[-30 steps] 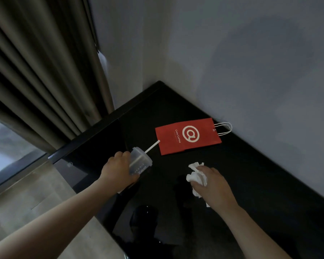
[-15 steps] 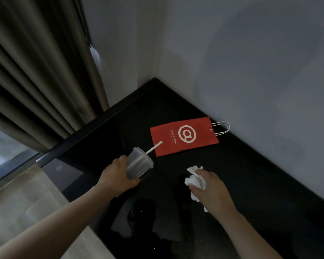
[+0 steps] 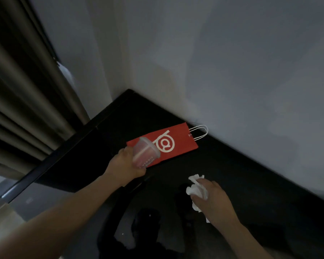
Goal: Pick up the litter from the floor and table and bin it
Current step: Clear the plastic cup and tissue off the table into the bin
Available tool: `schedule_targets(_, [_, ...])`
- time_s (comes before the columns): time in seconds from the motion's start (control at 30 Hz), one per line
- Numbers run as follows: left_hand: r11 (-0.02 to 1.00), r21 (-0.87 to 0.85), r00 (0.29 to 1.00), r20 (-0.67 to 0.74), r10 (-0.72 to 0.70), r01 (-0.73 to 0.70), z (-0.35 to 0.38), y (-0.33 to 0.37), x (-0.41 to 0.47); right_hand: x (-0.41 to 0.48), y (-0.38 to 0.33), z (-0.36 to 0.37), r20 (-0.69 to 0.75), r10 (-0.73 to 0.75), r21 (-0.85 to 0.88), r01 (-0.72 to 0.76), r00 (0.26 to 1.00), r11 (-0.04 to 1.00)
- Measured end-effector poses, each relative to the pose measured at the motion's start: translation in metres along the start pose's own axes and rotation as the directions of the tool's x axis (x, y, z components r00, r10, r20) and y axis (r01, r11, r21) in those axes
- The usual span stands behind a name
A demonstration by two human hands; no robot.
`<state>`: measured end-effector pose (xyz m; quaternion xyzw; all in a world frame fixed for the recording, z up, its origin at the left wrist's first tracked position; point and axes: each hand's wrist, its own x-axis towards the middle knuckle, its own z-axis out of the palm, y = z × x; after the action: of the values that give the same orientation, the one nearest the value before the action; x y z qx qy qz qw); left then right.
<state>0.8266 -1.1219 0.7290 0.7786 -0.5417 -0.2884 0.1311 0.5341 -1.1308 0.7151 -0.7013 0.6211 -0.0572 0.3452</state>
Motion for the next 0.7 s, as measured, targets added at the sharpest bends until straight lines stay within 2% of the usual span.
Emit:
schedule_targets(0.13, [0.997,-0.061,0.999,0.007,0.043,-0.043,0.009,0.026,0.025,0.002,0.016,-0.011,-0.031,0.066,0.008,-0.066,0.997,0.998])
schedule_targets(0.23, [0.999,0.023,0.999,-0.015,0.04,-0.039,0.016,0.044,0.045,0.003,0.026,-0.017,-0.047,0.092,0.02,-0.091,0.995,0.996])
schedule_targets(0.43, [0.99,0.14,0.997,0.074,-0.017,0.006,0.028,0.069,0.079,0.006,0.043,-0.023,-0.077,0.126,0.044,-0.123,0.989,0.991])
schedule_targets(0.7, [0.994,0.103,0.997,0.074,0.027,-0.035,0.041,0.069,0.085,0.013,0.055,-0.024,-0.077,0.168,0.062,-0.163,0.983,0.985])
